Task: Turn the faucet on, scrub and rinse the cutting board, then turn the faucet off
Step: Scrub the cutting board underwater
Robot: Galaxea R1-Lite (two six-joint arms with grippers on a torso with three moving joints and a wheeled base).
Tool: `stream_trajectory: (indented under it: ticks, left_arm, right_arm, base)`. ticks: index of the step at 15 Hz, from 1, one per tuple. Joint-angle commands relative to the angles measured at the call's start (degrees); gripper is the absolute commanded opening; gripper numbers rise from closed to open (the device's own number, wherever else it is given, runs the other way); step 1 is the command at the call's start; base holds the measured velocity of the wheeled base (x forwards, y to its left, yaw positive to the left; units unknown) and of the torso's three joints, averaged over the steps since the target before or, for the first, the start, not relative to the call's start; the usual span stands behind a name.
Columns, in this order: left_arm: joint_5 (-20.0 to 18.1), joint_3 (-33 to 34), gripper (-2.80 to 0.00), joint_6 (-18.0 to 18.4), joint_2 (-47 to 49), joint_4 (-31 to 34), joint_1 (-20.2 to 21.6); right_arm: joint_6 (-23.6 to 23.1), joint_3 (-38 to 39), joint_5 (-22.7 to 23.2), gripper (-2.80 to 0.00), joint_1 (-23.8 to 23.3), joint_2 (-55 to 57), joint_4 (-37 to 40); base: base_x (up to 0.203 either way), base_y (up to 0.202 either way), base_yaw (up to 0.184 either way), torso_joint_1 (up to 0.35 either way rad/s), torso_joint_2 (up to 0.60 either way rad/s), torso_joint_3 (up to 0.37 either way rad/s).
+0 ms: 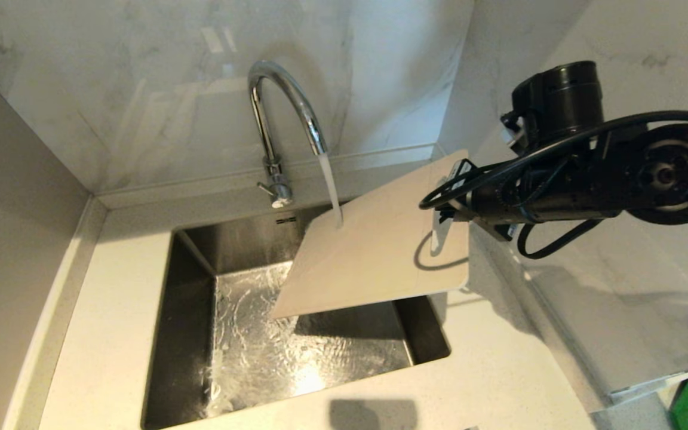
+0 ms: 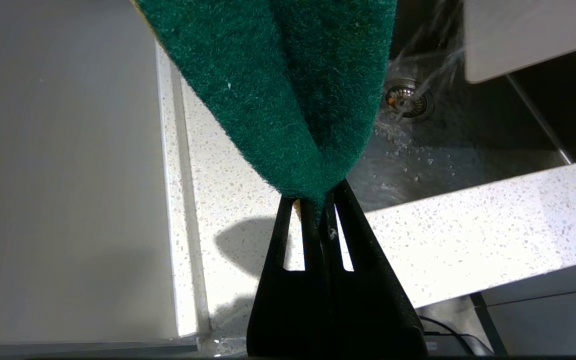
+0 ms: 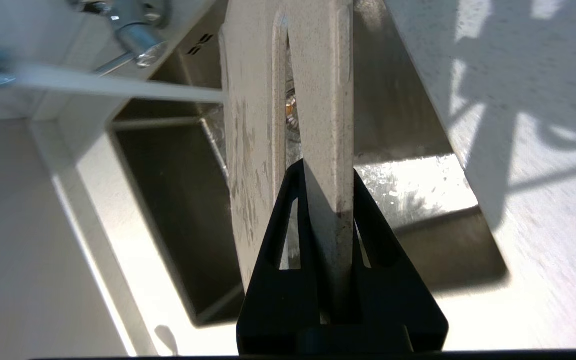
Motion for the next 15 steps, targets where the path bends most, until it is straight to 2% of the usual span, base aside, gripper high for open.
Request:
stream_trajectory:
  ticks: [1, 6, 11, 15]
  left_arm:
    - [0.02, 0.0, -2.8, 0.0, 0.13, 0.0, 0.0]
    - [0.02, -0.09, -2.8, 0.0, 0.04, 0.24, 0.0]
    - [0.11, -0.38, -2.8, -0.03, 0.57, 1.26, 0.0]
    - [0.11, -0.36, -2.8, 0.0, 0.57, 1.32, 0.0]
  right_arm:
    - [0.01, -0.34, 0.02, -2.8, 0.01, -8.51, 4.34]
    - [-0.62, -2.01, 0.0, -2.8, 0.01, -21.32, 16.42]
    - [-0.66, -6.36, -0.09, -2.8, 0.01, -28.51, 26.4]
    - [-0.67, -6.6, -0.15, -2.8, 0.01, -34.22, 33.24]
  base:
    - [0.0, 0.0, 0.0, 0.0, 0.0, 0.0]
    - [0.0, 0.0, 0.0, 0.0, 0.0, 0.0]
    - [0.0, 0.0, 0.0, 0.0, 0.0, 0.0]
    - [0.0, 0.0, 0.0, 0.0, 0.0, 0.0]
